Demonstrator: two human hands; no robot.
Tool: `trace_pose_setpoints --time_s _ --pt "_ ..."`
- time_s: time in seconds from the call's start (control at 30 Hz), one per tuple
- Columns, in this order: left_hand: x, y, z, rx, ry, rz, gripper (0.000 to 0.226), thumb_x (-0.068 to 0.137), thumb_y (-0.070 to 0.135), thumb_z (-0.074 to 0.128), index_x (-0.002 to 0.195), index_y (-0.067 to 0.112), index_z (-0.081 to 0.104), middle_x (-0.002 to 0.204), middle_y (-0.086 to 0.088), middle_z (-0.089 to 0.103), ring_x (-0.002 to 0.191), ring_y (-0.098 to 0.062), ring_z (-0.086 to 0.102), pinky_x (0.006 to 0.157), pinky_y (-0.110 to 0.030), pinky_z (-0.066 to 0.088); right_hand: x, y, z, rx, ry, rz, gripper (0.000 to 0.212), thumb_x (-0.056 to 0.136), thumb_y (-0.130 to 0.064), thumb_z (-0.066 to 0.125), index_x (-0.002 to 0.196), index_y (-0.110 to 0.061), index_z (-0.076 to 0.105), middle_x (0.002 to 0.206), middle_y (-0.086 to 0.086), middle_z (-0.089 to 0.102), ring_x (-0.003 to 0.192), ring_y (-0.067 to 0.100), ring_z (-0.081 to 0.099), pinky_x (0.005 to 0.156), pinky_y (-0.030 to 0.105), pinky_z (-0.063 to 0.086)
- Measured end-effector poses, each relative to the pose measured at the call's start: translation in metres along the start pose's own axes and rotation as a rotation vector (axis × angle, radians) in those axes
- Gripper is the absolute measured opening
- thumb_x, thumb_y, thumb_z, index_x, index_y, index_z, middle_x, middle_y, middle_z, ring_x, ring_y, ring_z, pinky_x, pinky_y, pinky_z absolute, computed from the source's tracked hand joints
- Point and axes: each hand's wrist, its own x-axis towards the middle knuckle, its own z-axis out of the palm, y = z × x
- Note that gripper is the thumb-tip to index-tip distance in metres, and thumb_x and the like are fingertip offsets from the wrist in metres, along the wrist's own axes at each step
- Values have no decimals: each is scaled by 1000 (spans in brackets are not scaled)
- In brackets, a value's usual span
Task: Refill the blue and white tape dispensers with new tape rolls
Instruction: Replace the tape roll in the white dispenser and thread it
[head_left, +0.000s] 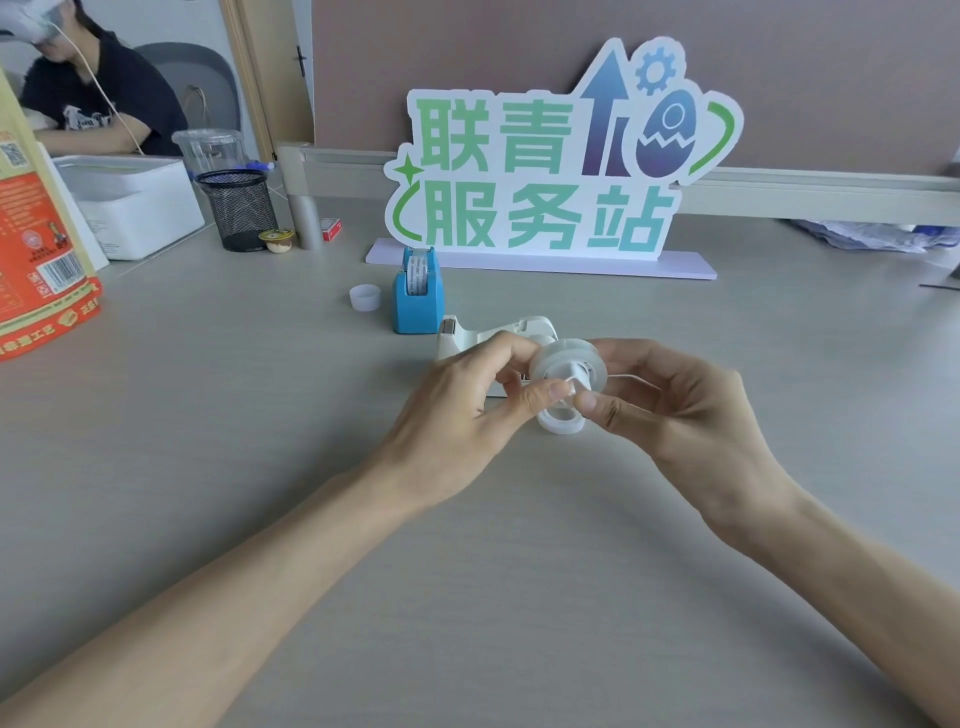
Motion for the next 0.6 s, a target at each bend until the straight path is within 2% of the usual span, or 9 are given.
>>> trace_pose_setpoints --time_s 0.07,0.13,0.2,0.33,0.43,0.6 --pt "0 -1 1 16 9 18 25 87 44 57 92 20 62 87 22 61 78 -1 55 63 -12 45 0 1 0 -9 24 0 25 72 -15 76 97 -15 73 98 1 78 88 13 75 71 17 54" --pt "1 -2 1 36 24 42 23 89 41 59 90 19 62 87 10 65 83 -8 57 76 -22 47 1 1 1 -22 37 -2 22 74 -12 77 96 -15 73 97 2 78 87 13 75 71 17 55" --pt "0 -3 1 36 29 50 23 89 40 59 89 17 62 86 5 66 85 -11 58 80 -28 47 1 1 1 -29 44 -10 20 75 -11 77 94 -15 74 96 1 78 85 12 75 70 16 54" --pt "0 -4 4 50 53 66 21 90 38 61 89 17 62 82 10 65 82 -9 58 77 -26 47 0 -1 3 -44 68 -35 25 69 -22 76 93 -16 73 94 1 78 84 14 75 68 15 53" --pt "0 -5 8 55 77 79 19 90 35 61 88 16 62 78 15 62 79 -4 57 74 -17 44 -1 1 4 -84 90 -41 20 75 -16 76 95 -17 73 93 5 78 84 18 74 69 18 55" --pt "-1 -7 11 82 110 49 16 88 44 58 82 29 55 73 22 59 68 -11 54 67 -34 48 0 5 6 -137 111 -51 17 81 -10 74 93 -22 71 88 1 77 77 11 73 72 22 57"
